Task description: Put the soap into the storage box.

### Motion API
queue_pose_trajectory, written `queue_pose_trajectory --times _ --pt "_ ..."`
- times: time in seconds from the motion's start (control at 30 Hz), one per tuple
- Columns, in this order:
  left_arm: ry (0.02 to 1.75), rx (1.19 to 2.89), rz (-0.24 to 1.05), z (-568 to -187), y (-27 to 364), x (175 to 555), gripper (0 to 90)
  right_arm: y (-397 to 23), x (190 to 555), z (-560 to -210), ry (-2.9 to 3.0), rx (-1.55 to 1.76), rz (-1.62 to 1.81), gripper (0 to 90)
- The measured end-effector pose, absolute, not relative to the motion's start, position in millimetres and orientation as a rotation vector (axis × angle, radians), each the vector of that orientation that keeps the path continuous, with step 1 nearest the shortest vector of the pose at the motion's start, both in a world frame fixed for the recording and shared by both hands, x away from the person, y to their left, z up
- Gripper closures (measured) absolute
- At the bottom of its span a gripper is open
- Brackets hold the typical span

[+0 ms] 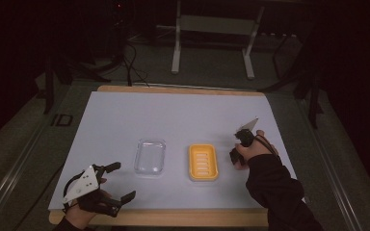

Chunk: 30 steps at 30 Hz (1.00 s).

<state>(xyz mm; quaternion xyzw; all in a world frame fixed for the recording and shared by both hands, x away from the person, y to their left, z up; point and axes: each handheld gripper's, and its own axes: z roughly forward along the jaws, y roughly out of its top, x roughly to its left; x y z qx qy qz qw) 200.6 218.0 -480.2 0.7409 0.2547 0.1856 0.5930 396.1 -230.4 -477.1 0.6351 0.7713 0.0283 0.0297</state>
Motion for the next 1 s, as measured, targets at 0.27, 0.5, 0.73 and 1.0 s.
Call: queue_pose_trajectory --times 0.27,0.5,0.73,1.0 --pt "0.592 1.719 0.430 -480 218 201 0.2 -225 390 -452 2.376 1.894 0.105 37.6" --pt "0.593 1.713 0.433 -480 218 201 0.2 -216 383 -426 2.375 1.846 0.125 37.6" --pt "0.590 1.713 0.434 -479 218 201 0.2 -198 376 -407 2.384 1.820 0.175 37.6" --pt "0.584 1.714 0.435 -479 217 200 0.2 -169 371 -397 2.388 1.832 0.291 37.6"
